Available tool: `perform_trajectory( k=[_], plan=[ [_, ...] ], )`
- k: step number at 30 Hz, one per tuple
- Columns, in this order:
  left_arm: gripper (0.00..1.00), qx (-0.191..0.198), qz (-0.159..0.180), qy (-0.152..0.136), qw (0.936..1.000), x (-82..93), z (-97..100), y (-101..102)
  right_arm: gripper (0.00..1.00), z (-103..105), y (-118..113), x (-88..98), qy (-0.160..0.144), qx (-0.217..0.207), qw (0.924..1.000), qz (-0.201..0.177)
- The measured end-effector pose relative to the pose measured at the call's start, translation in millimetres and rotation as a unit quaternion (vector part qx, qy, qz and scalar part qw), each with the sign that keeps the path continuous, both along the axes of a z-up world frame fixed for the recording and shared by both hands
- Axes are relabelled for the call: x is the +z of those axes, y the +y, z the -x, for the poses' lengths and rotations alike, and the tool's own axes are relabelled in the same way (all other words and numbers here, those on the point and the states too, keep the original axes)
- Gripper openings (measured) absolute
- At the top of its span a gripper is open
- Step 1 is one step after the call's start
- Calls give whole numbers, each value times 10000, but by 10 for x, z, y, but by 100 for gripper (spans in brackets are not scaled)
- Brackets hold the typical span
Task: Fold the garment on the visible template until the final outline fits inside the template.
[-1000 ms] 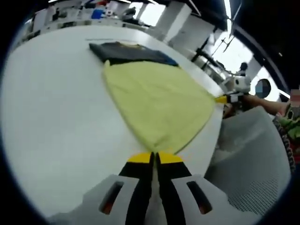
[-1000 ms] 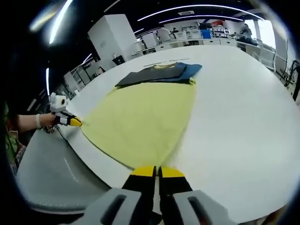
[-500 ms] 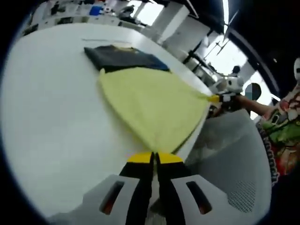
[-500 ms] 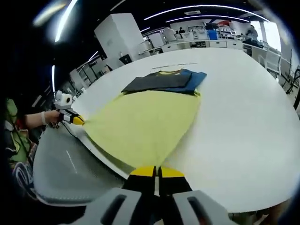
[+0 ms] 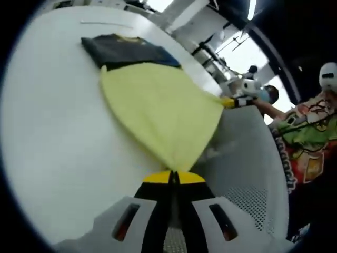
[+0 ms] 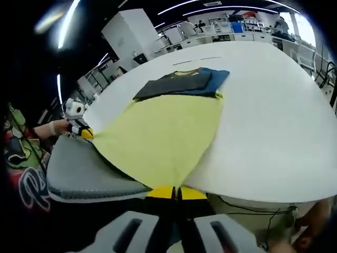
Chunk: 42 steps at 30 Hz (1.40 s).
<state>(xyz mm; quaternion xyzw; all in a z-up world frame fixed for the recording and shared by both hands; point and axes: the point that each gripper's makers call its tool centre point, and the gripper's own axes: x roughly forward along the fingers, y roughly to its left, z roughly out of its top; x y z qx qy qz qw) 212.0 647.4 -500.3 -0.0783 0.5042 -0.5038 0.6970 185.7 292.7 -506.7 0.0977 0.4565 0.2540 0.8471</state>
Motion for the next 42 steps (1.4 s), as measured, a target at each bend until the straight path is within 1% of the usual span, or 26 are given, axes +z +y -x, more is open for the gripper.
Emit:
perform_trajectory(
  k=[1, 3, 6, 8, 11, 14, 15, 16, 18, 19, 23, 25, 26, 27, 28, 29, 30, 32, 34, 36, 38, 40, 41, 42],
  plan=[
    [0, -7, 0, 34, 10000, 8, 9, 2, 0, 3, -1, 29, 3, -7, 10000, -9],
    [0, -20, 49, -6, 10000, 52, 1, 6, 0, -11, -4, 86, -34, 15, 10000, -1],
    [0, 129, 265, -130, 9995, 184, -90, -16, 0, -65, -20, 193, -121, 48, 9999, 26],
    [0, 437, 553, -171, 9974, 348, -232, -50, 0, -99, -17, 270, -202, 114, 9997, 78],
    [0, 609, 749, -323, 9948, 512, -376, -85, 0, -184, -26, 376, -296, 134, 9994, 95],
    [0, 760, 866, -398, 9925, 607, -504, -123, 0, -309, -46, 471, -393, 49, 9992, 83],
    [0, 926, 933, -378, 9906, 634, -572, -135, 0, -364, -48, 508, -395, 3, 9992, 42],
    [0, 1050, 955, -378, 9892, 650, -628, -140, 0, -375, -47, 516, -398, -1, 9992, 36],
    [0, 1265, 1054, -438, 9854, 685, -784, -124, 0, -488, -59, 573, -439, -89, 9990, -15],
    [0, 1351, 1034, -483, 9842, 686, -855, -111, 0, -527, -62, 594, -442, -120, 9989, -51],
    [0, 1429, 1027, -598, 9826, 717, -1002, -114, 0, -743, -85, 711, -540, -156, 9983, -138],
    [0, 1503, 1077, -680, 9804, 760, -1098, -123, 0, -845, -93, 756, -589, -161, 9980, -149],
    [0, 1601, 1108, -746, 9780, 790, -1184, -118, 0, -972, -126, 790, -639, -177, 9977, -166],
    [0, 1673, 1142, -821, 9758, 810, -1250, -109, 0, -1036, -131, 816, -676, -181, 9974, -173],
    [0, 1817, 1254, -875, 9714, 862, -1344, -113, 0, -1144, -163, 851, -748, -184, 9969, -189],
    [0, 1876, 1318, -901, 9692, 896, -1398, -114, 0, -1213, -171, 879, -788, -196, 9965, -201],
    [0, 1949, 1373, -1014, 9658, 940, -1491, -104, 0, -1316, -141, 925, -830, -218, 9961, -230],
    [0, 2020, 1368, -1041, 9642, 956, -1618, -86, 0, -1481, -152, 968, -902, -248, 9952, -276],
    [0, 2071, 1405, -1126, 9616, 980, -1724, -98, 0, -1639, -188, 963, -927, -236, 9953, -176],
    [0, 2075, 1430, -1169, 9607, 989, -1835, -111, 0, -1715, -170, 970, -984, -194, 9949, -102],
    [0, 2102, 1378, -1246, 9599, 979, -1954, -121, 0, -1817, -146, 988, -1040, -170, 9944, -75],
    [0, 2166, 1387, -1286, 9578, 976, -2069, -117, 0, -1929, -149, 992, -1064, -201, 9941, -55],
    [0, 2191, 1415, -1281, 9569, 985, -2073, -145, 0, -1984, -149, 1000, -1089, -215, 9938, -60],
    [0, 2210, 1409, -1295, 9563, 982, -2123, -145, 0, -2042, -145, 1007, -1113, -228, 9935, -68]
  ],
)
